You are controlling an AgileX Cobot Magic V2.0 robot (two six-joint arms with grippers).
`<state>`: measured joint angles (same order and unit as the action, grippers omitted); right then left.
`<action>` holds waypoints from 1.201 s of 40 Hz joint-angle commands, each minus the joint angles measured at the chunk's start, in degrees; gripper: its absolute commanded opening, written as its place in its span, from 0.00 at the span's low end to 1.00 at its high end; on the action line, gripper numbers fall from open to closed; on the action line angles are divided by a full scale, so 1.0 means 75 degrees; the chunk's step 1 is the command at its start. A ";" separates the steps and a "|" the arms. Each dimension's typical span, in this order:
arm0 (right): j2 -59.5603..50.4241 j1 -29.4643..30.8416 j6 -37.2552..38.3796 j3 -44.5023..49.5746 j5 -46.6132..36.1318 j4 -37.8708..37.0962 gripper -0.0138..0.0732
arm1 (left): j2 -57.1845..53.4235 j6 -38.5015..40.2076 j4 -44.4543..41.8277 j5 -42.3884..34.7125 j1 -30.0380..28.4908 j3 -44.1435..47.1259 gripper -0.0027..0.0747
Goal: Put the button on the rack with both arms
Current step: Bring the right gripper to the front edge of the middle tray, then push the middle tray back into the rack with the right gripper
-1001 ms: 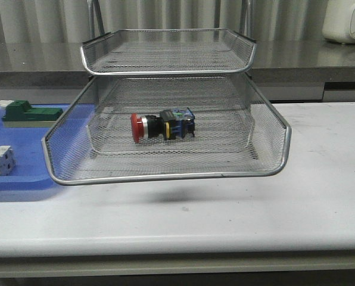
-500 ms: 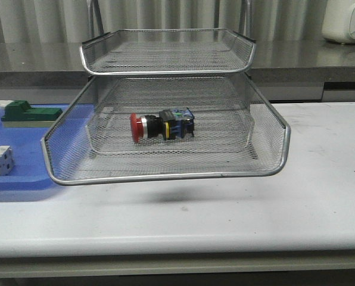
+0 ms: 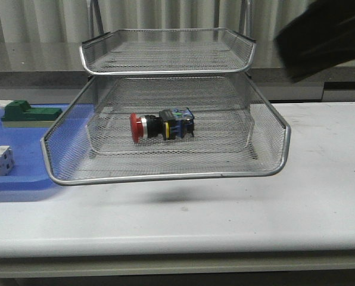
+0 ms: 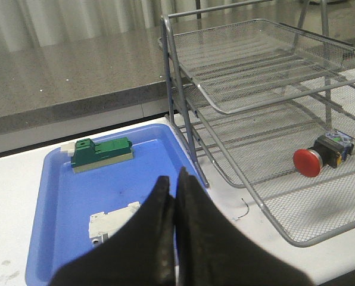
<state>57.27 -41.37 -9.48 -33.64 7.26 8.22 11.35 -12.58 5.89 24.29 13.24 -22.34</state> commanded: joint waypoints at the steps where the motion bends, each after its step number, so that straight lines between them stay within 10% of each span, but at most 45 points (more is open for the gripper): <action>1: 0.0578 -0.0811 -0.0070 -0.0285 -0.1036 0.0208 0.09 | 0.0064 0.0082 0.0082 -0.0631 -0.0011 -0.0214 0.01; 10: 0.2457 -0.1878 -0.0070 -0.0285 -0.2086 0.0581 0.09 | 0.0064 0.0082 0.0082 -0.0631 -0.0011 -0.0214 0.01; 48: 0.4428 -0.0917 -0.0070 -0.0659 -0.3744 0.0843 0.09 | 0.0064 0.0082 0.0082 -0.0620 -0.0011 -0.0214 0.01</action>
<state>92.40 -49.45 -9.60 -36.30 -16.70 14.59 11.35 -12.58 5.89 24.29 13.24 -22.34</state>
